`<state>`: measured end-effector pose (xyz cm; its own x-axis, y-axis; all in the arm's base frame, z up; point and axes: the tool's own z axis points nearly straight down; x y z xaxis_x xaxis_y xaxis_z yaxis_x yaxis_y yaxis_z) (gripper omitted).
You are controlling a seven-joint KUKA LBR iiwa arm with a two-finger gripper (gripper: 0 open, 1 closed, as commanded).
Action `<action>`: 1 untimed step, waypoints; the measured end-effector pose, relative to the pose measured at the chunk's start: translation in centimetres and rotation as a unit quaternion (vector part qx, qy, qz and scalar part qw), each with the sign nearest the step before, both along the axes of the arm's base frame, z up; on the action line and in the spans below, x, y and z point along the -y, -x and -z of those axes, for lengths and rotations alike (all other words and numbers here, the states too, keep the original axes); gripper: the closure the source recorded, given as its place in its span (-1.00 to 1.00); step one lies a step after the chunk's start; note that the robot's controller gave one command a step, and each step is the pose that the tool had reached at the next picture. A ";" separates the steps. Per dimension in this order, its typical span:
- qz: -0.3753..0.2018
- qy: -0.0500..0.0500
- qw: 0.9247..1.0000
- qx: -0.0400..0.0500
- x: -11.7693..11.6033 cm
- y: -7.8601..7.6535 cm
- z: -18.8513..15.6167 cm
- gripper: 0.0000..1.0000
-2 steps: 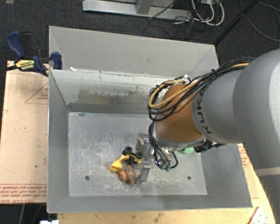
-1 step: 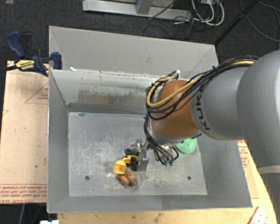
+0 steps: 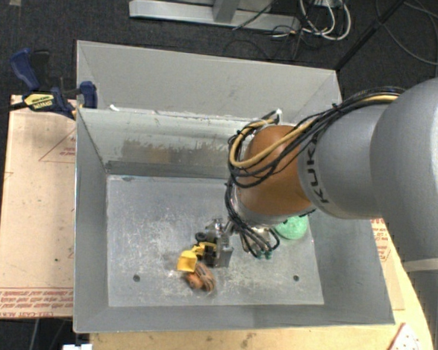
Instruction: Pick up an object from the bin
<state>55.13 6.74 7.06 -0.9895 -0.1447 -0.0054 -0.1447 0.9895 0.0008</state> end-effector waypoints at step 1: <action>-0.033 0.000 0.999 0.003 -0.2 2.6 -19.2 1.00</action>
Offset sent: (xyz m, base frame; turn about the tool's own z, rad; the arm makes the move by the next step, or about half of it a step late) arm 0.0000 0.0000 0.0000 0.0000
